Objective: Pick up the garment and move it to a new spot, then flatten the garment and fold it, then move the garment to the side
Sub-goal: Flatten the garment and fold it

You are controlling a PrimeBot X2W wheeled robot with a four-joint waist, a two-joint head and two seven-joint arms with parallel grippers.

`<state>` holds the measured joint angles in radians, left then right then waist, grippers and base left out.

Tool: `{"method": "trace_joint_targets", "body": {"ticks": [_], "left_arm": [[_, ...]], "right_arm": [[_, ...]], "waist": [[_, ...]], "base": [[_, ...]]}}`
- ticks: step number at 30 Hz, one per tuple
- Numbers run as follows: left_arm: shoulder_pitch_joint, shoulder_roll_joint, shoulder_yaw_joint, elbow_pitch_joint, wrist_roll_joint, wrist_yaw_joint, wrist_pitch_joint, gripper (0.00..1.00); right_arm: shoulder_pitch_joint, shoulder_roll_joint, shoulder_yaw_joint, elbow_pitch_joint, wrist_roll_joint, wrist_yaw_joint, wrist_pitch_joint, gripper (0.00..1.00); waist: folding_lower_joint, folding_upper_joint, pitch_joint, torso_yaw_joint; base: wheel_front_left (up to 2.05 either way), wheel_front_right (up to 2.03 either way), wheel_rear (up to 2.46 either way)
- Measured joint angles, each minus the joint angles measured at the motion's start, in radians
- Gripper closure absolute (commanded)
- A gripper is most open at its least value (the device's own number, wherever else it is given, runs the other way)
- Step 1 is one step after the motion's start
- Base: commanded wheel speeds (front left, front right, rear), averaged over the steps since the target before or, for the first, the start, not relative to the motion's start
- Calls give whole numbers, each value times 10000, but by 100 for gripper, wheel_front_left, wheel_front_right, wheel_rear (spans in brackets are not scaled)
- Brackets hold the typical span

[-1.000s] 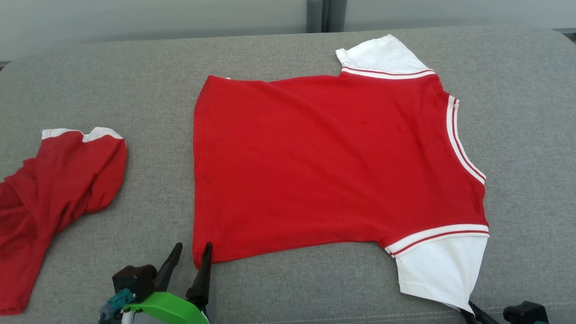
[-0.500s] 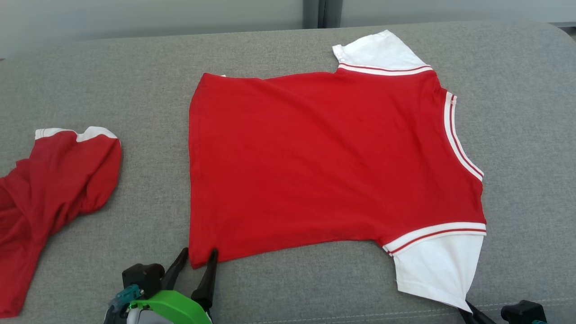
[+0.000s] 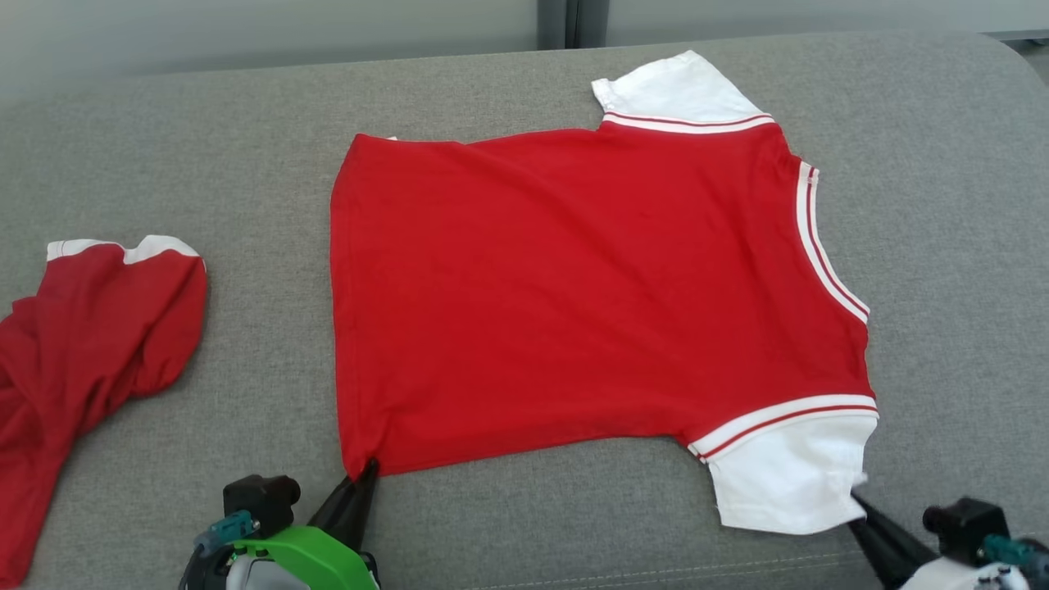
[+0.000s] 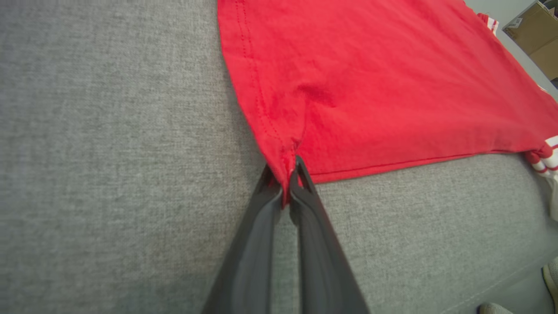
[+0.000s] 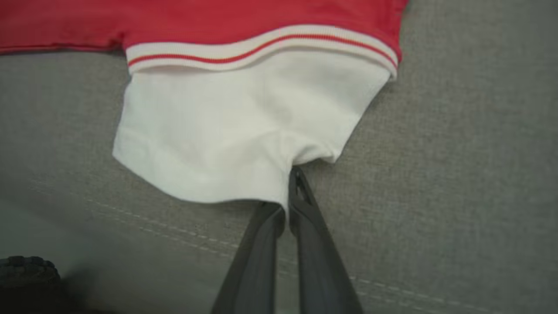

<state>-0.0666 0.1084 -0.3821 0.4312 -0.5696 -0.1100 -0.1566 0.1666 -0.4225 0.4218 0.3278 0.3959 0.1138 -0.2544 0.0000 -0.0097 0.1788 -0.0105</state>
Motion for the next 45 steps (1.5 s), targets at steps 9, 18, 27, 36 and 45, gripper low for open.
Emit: {"method": "trace_joint_targets", "body": {"ticks": [9, 18, 27, 36, 45], "left_arm": [[-606, 748, 84, -1576, -464, -50, 1432, 100], [-1328, 1457, 598, -2909, -1179, -58, 3189, 100], [-2085, 1716, 727, -3919, -1875, 219, 5122, 100], [-2512, 1956, 1035, -4771, -2303, 884, 6422, 100], [-2872, 1906, 1197, -5313, -2823, 1492, 7321, 100]], "right_arm": [[-1071, -1070, -616, -2013, 374, 48, 13, 100], [-2288, -1735, -569, -3421, 792, 96, 738, 100], [-3599, -2635, -201, -4094, 1503, 105, 1699, 100], [-4662, -3189, 119, -4040, 2107, 105, 2564, 100], [-5757, -3467, 351, -3848, 2543, 105, 3212, 100]], "waist": [[0, 0, 458, -241], [0, 0, 1123, -401], [1, 0, 1653, -504], [0, 0, 1827, -279], [0, 0, 2123, -85]], "base": [[0, 0, 0], [0, 0, 0], [0, 0, 0], [0, 0, 0], [0, 0, 0]]}}
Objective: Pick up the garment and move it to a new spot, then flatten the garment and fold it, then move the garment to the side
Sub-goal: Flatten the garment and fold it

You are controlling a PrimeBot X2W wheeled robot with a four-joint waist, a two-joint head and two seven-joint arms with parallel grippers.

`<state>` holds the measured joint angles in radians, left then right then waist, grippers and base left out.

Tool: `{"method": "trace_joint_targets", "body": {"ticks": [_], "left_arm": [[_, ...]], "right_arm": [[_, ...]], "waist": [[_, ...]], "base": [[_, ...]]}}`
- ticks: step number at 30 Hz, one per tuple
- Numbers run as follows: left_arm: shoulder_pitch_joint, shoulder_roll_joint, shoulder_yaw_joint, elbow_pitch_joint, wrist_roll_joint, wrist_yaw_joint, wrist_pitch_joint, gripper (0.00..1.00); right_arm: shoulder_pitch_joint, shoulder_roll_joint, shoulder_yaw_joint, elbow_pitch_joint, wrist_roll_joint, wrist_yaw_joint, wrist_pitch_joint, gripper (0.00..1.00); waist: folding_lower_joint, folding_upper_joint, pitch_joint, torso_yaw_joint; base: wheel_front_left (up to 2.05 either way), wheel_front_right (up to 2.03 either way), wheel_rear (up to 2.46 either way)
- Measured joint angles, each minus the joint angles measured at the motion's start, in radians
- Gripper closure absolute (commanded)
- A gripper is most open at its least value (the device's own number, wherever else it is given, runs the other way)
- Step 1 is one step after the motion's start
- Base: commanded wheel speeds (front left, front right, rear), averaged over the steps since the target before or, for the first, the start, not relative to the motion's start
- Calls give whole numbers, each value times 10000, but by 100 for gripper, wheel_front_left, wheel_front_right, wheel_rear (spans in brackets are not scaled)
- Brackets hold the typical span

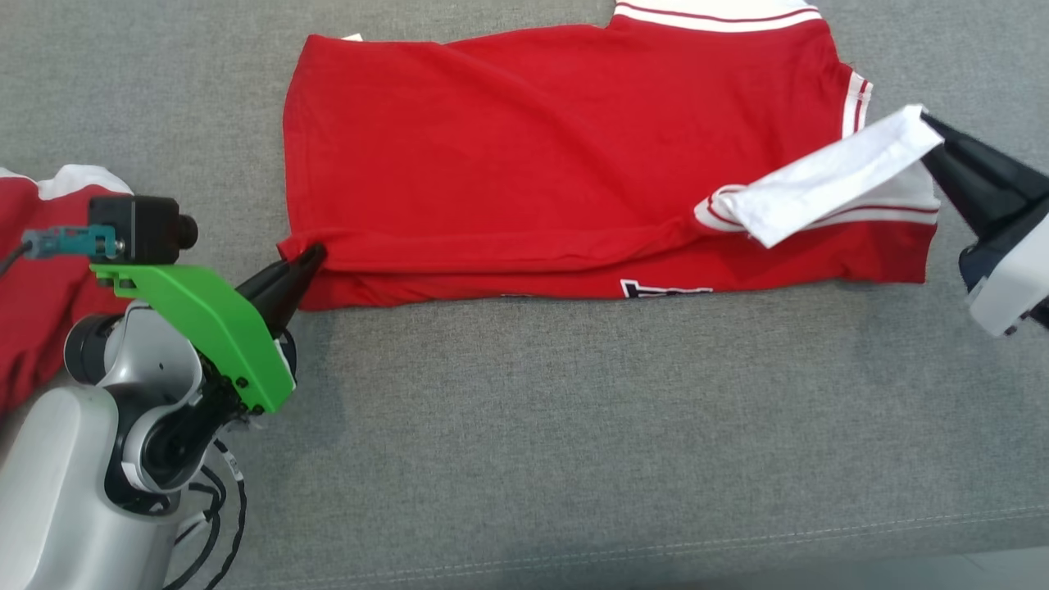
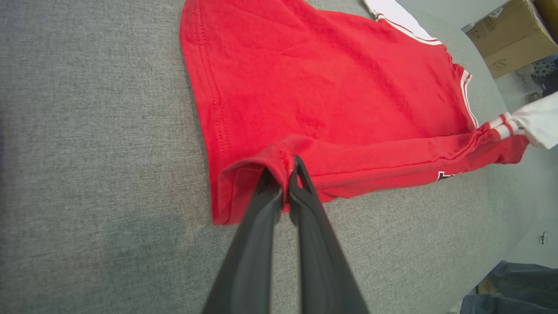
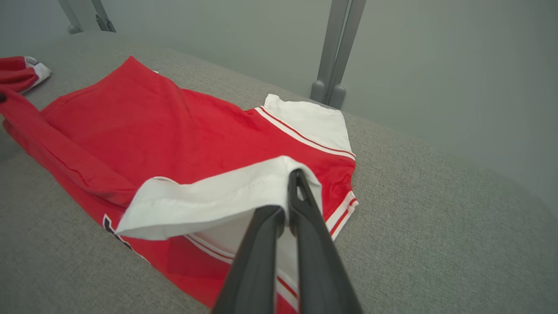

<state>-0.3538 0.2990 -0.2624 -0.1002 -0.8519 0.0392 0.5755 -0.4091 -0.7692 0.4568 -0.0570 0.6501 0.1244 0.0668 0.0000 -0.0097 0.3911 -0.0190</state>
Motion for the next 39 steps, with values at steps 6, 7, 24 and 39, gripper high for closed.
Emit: {"method": "trace_joint_targets", "body": {"ticks": [6, 7, 24, 39], "left_arm": [[-468, -46, -15, -138, -4, 280, 451, 100], [-567, -56, -19, -128, -4, 334, 504, 100], [-1706, -332, 75, 709, 10, 629, 1285, 72], [-2062, -351, 408, 1555, 460, 759, 1189, 0]], "right_arm": [[-844, -299, 148, 244, 115, 0, 495, 100], [-942, -309, 196, 309, 165, 0, 585, 100], [-2340, -82, 1112, 1337, 288, 2, 1060, 91], [-2842, 506, 1657, 2872, 265, 0, 976, 0]], "waist": [[0, 0, 330, 58], [0, 0, 392, 66], [1, 0, 1156, 13], [1, 0, 771, -88]], "base": [[0, 0, 0], [0, 0, 0], [0, 0, 0], [0, 0, 0]]}}
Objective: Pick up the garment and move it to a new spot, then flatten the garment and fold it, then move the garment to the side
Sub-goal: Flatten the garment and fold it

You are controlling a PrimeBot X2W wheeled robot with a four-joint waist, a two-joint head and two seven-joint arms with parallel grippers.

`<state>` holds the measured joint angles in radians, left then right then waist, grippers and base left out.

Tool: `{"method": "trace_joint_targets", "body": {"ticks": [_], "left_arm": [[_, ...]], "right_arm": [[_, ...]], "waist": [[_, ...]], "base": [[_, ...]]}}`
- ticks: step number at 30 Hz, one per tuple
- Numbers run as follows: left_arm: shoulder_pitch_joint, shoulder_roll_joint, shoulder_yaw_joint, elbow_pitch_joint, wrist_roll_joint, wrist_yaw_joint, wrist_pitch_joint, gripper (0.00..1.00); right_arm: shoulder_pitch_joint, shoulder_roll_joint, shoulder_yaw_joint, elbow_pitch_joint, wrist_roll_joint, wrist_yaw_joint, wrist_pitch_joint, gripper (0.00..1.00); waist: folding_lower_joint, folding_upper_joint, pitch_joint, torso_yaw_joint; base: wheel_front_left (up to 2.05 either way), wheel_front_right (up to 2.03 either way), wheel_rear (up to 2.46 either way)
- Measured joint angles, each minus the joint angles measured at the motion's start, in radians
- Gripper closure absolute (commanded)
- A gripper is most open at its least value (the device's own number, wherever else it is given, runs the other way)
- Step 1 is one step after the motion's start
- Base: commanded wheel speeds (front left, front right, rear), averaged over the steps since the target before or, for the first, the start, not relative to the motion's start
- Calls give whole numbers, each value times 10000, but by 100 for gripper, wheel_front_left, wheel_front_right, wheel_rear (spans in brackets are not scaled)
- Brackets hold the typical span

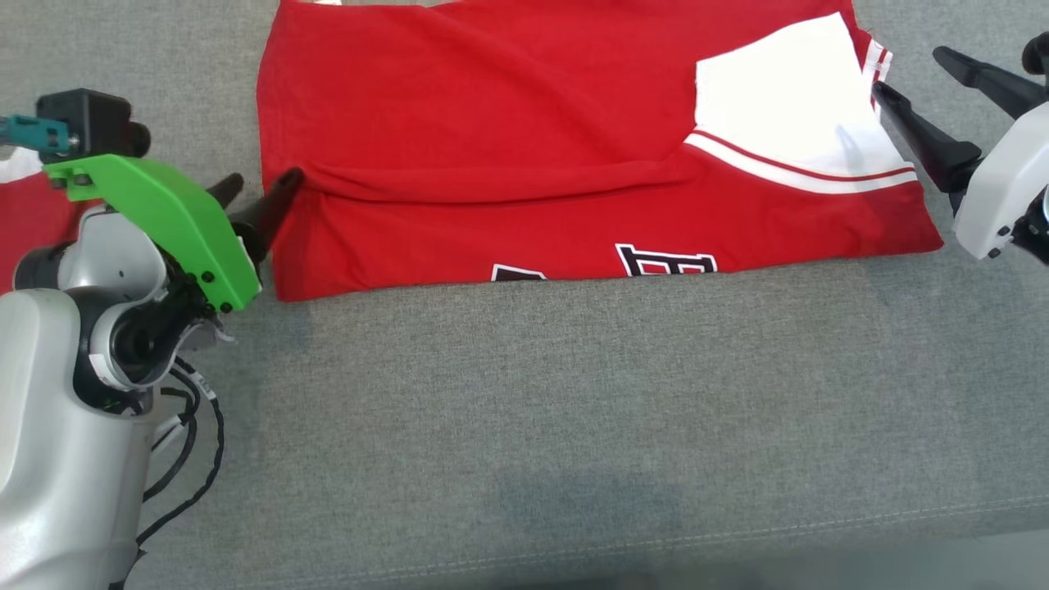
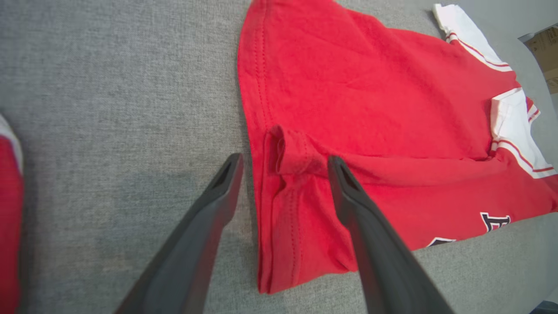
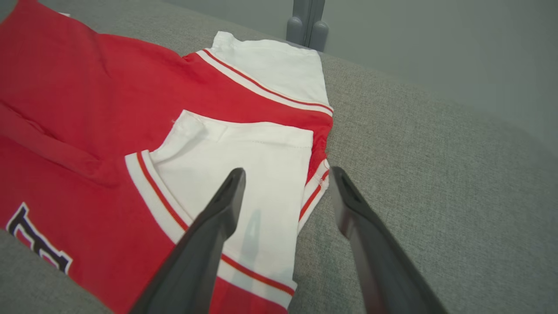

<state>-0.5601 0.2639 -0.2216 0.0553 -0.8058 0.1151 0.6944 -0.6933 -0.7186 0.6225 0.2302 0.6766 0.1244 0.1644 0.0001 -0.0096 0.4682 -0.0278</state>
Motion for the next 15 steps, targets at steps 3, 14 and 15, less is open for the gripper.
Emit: {"method": "trace_joint_targets", "body": {"ticks": [3, 14, 15], "left_arm": [[-145, 13, 255, 21, 228, 10, -336, 0], [-41, 378, 570, -169, 1312, -50, -2136, 0], [72, 387, 522, -322, 1496, -155, -2414, 0]], "right_arm": [[2, 52, 107, 146, -2, 2, -121, 0], [500, 372, -69, 780, 128, 0, -1185, 0], [664, 372, -71, 844, 128, 0, -1289, 0]], "waist": [[0, 0, -141, -22], [-1, 0, -776, -141], [0, 0, -844, -143]], "base": [[0, 0, 0], [0, 0, 0], [0, 0, 0]]}}
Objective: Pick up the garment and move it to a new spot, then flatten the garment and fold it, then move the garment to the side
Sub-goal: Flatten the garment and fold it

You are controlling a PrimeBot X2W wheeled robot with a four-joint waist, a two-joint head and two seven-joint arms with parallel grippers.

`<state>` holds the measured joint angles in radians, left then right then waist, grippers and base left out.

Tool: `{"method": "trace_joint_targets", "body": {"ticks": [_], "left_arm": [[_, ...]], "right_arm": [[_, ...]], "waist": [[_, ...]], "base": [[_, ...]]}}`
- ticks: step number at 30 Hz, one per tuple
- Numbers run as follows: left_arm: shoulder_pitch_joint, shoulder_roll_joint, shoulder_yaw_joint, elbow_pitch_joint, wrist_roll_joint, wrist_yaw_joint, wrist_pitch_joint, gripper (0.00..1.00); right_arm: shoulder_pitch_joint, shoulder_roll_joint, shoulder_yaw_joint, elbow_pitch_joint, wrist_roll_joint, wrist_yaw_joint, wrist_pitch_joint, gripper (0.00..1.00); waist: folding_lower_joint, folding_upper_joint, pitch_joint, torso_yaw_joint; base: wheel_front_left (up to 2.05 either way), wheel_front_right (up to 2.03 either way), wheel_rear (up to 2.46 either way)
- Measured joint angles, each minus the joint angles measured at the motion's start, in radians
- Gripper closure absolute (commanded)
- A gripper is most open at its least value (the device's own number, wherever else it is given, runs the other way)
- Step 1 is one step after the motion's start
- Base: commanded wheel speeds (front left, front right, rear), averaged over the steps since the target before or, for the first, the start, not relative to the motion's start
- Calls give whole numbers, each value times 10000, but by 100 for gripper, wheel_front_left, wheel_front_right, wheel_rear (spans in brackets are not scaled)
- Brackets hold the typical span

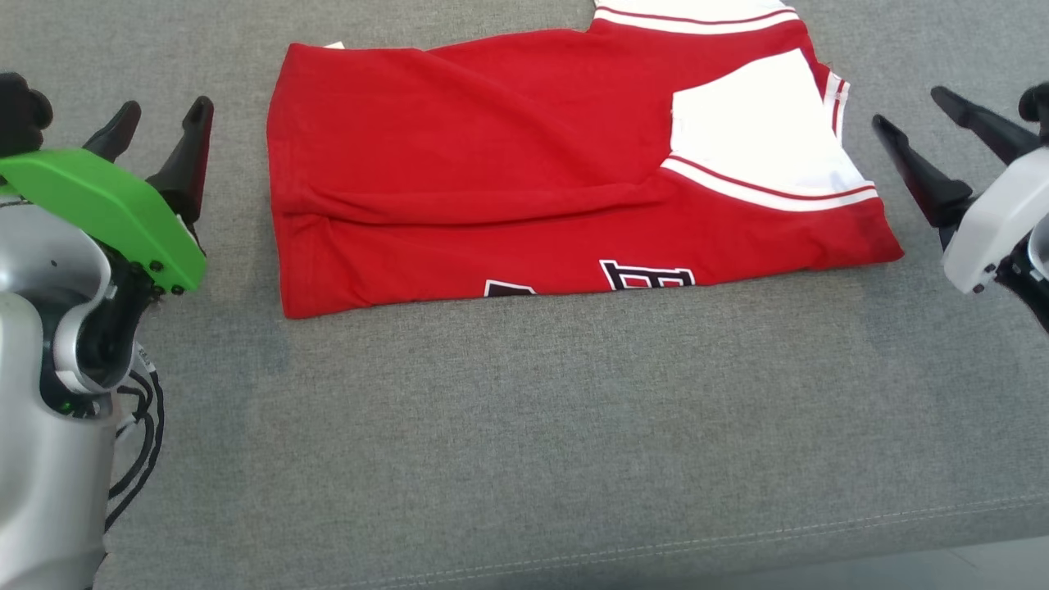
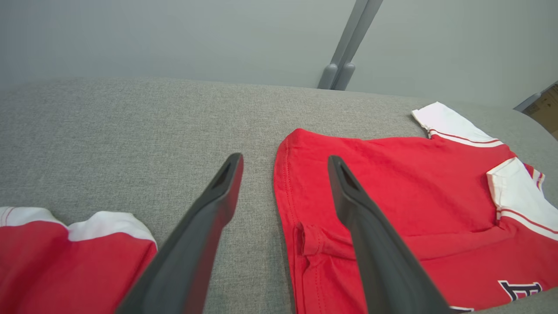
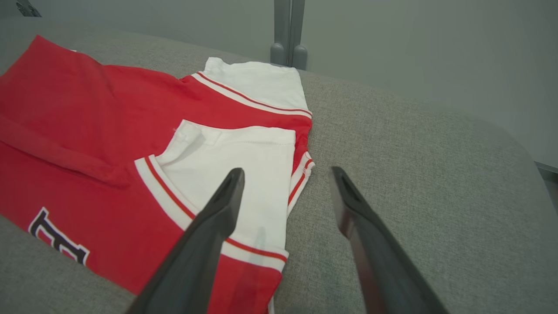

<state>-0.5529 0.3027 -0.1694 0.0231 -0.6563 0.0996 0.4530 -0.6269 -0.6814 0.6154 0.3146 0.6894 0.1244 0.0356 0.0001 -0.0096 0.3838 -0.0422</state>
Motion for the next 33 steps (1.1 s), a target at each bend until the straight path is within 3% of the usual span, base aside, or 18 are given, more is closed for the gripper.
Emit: {"method": "trace_joint_targets", "body": {"ticks": [6, 12, 33], "left_arm": [[1196, -190, -267, -136, 447, -176, -1202, 0], [2563, -1062, -454, 61, -25, -159, -1661, 0], [2914, -1670, -665, 865, -474, -307, -2309, 0]], "right_arm": [[738, 17, -334, 196, 104, -167, -832, 0], [1593, 25, -571, 295, 616, -380, -1147, 0], [2534, 842, -240, 932, 1039, -378, -1601, 0]], "waist": [[0, 0, -397, 61], [-1, 0, -595, 273], [-1, 0, 16, 436]], "base": [[0, 0, 0], [0, 0, 0], [0, 0, 0]]}}
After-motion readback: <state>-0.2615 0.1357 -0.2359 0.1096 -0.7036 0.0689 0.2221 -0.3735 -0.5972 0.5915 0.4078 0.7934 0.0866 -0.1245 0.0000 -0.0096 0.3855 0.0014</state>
